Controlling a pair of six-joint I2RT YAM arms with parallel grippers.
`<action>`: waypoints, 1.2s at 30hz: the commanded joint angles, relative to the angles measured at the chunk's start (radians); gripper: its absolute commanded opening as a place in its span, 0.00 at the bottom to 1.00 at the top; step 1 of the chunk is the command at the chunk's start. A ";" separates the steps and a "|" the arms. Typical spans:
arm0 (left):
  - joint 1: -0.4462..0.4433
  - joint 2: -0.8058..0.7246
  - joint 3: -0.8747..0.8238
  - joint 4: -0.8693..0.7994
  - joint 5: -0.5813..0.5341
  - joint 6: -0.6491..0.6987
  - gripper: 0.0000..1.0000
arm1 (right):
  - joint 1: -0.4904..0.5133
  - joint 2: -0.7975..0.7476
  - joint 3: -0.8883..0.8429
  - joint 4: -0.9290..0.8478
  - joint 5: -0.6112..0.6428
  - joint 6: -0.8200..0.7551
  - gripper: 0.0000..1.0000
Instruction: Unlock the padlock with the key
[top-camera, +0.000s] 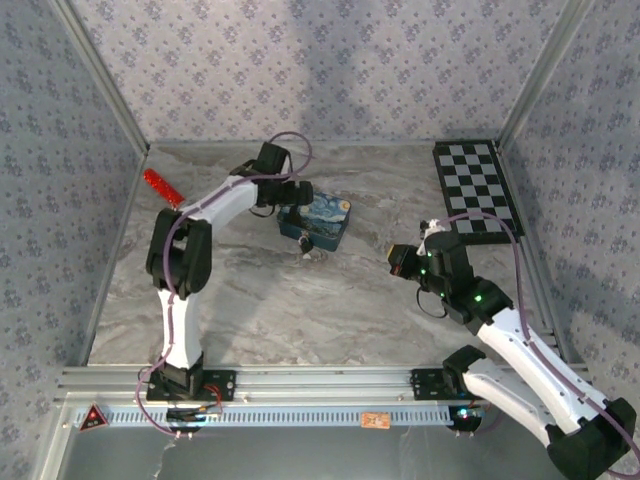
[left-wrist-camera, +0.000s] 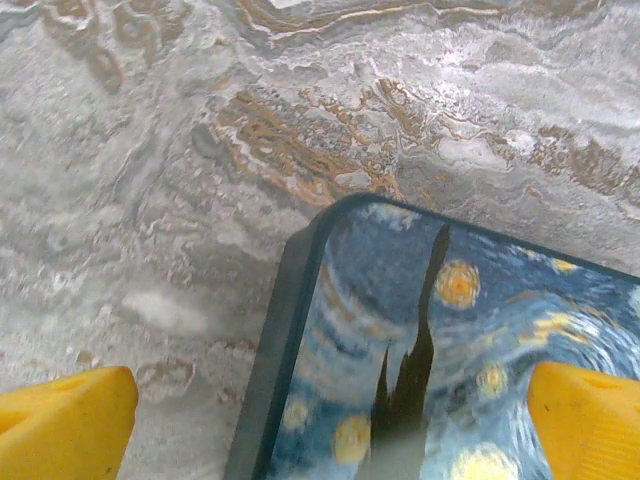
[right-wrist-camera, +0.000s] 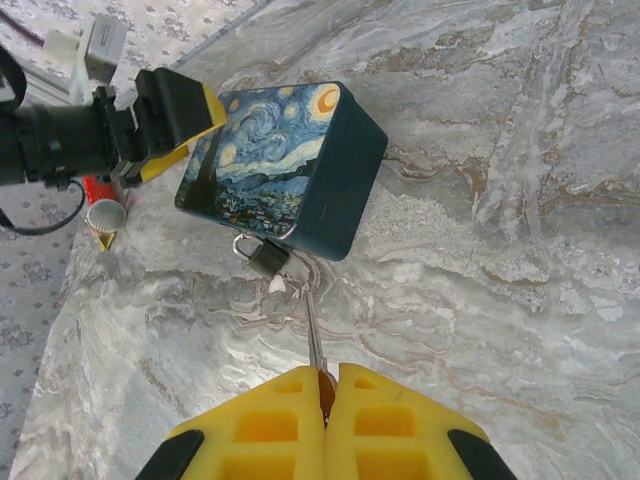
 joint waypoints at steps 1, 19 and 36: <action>-0.012 0.075 0.109 -0.134 0.024 0.127 1.00 | 0.006 -0.003 -0.004 0.002 0.001 0.016 0.00; 0.010 -0.064 -0.216 0.034 -0.132 -0.166 1.00 | 0.005 0.020 0.004 0.012 0.002 0.009 0.00; 0.048 -0.425 -0.399 0.056 -0.219 -0.225 1.00 | 0.008 0.038 0.023 0.008 -0.011 0.002 0.00</action>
